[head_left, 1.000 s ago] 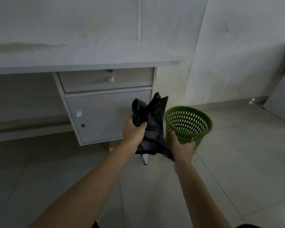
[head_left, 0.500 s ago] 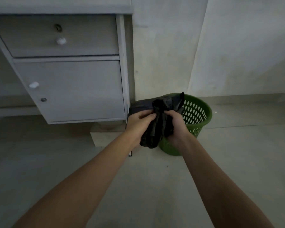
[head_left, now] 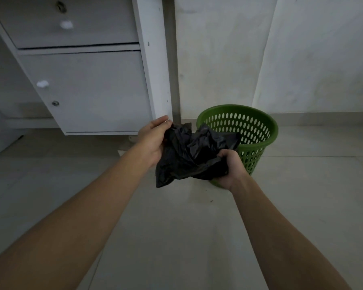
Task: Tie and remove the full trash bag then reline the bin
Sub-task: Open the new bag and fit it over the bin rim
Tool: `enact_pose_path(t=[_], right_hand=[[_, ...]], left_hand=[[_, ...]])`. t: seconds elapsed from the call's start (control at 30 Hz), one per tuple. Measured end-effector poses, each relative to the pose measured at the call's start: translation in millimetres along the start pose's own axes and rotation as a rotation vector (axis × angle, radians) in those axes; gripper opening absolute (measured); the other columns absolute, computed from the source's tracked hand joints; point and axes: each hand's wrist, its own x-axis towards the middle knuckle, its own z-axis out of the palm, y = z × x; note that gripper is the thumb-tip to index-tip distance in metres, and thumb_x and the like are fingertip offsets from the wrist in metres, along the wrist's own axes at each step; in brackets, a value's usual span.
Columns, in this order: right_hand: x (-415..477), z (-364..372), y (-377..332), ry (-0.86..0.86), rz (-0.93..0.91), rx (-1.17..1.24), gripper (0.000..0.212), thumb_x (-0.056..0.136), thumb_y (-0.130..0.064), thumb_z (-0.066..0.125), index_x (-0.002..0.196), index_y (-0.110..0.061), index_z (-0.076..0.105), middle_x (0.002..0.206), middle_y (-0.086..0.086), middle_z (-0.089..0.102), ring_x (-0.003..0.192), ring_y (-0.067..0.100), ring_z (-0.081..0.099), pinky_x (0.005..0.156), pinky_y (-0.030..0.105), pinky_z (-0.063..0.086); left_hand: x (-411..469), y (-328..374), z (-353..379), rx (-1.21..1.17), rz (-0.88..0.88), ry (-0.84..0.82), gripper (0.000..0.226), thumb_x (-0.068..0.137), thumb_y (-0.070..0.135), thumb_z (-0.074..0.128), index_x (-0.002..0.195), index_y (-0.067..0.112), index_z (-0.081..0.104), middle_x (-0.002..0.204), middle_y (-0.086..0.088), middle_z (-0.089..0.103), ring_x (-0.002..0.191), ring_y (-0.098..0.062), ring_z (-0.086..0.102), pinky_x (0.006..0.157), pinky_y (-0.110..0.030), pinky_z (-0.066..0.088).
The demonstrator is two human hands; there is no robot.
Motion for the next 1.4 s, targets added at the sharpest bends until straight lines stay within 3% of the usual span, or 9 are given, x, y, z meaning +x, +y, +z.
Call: enact_pose_path(t=[0.13,0.2,0.33,0.43,0.57,0.83,1.0,1.2,1.4], right_hand=[[0.4,-6.2,4.0,0.129,0.013,-0.347,0.043,0.086,-0.005,0.063,0.129,-0.003,0.056,0.124,0.019,0.066,0.106,0.036,0.065,0.094,0.048,0.054],[2.2,-10.3,4.6,0.247,0.003,-0.711,0.067,0.081,-0.015,0.079,0.137,-0.002,0.044,0.131,0.017,0.059,0.111,0.035,0.061,0.089,0.045,0.055],[0.3,-7.6,-5.8,0.179,-0.241,-0.999,0.112,0.077,-0.017,0.084,0.157,-0.016,0.005,0.156,0.012,0.029,0.14,0.035,0.035,0.113,0.048,0.037],[-10.4,6.5,-11.7,-0.116,-0.359,-1.056,0.081,0.082,-0.01,0.069,0.152,-0.024,0.03,0.146,0.007,0.044,0.132,0.026,0.045,0.11,0.04,0.04],[-17.7,21.7,-6.1,-0.096,-0.581,-1.265,0.025,0.087,-0.002,0.062,0.101,-0.023,0.068,0.096,-0.005,0.067,0.098,0.018,0.061,0.094,0.036,0.051],[-6.9,16.4,-2.6,0.427,-0.631,-0.775,0.018,0.096,-0.011,0.045,0.109,-0.015,0.056,0.107,0.007,0.063,0.106,0.03,0.059,0.095,0.044,0.049],[-9.2,12.4,-7.7,0.517,-0.569,-0.558,0.02,0.097,-0.02,0.042,0.112,-0.016,0.054,0.111,0.007,0.062,0.108,0.029,0.058,0.099,0.048,0.048],[-12.2,5.2,-16.7,0.532,-0.789,-1.054,0.009,0.092,-0.02,0.057,0.097,-0.014,0.054,0.085,-0.004,0.058,0.076,0.012,0.054,0.07,0.029,0.039],[-18.7,8.8,-32.1,0.673,-0.814,-1.017,0.02,0.09,-0.029,0.056,0.078,-0.013,0.054,0.072,-0.002,0.056,0.07,0.017,0.055,0.058,0.029,0.037]], left_hand=[[2.7,-22.9,-7.2,-0.048,-0.036,-0.015,0.014,0.091,0.004,0.067,0.094,0.016,0.072,0.084,-0.005,0.076,0.071,-0.013,0.074,0.059,-0.023,0.058],[4.6,-31.5,-10.7,-0.046,-0.046,-0.045,0.014,0.09,0.004,0.068,0.093,0.018,0.073,0.085,-0.004,0.077,0.074,-0.013,0.074,0.063,-0.025,0.059],[8.7,-35.5,-12.8,-0.01,-0.051,-0.144,0.013,0.088,0.007,0.072,0.094,0.019,0.074,0.091,-0.005,0.078,0.082,-0.015,0.074,0.07,-0.027,0.059],[4.9,-38.8,-10.5,0.04,-0.081,-0.289,0.014,0.091,0.008,0.068,0.097,0.018,0.076,0.089,-0.005,0.078,0.08,-0.015,0.075,0.068,-0.026,0.059],[2.1,-38.3,-13.2,0.075,-0.104,-0.356,0.021,0.095,0.003,0.059,0.101,0.015,0.076,0.09,-0.006,0.078,0.078,-0.016,0.075,0.067,-0.024,0.058],[14.5,-15.3,-45.4,0.37,0.098,-0.161,0.033,0.085,0.004,0.058,0.099,0.029,0.073,0.101,0.002,0.074,0.093,-0.01,0.069,0.075,-0.024,0.055],[18.4,-23.9,-56.2,0.599,0.227,-0.08,0.035,0.085,0.002,0.061,0.107,0.029,0.066,0.101,0.004,0.069,0.091,-0.005,0.065,0.072,-0.015,0.048],[18.4,-28.2,-51.9,0.712,0.326,0.064,0.041,0.084,-0.005,0.051,0.111,0.023,0.066,0.106,0.004,0.064,0.092,-0.006,0.06,0.067,-0.013,0.044],[16.6,-26.3,-48.5,1.093,0.333,0.182,0.038,0.091,0.015,0.05,0.129,0.016,0.052,0.142,-0.009,0.04,0.131,-0.029,0.038,0.107,-0.041,0.036]])
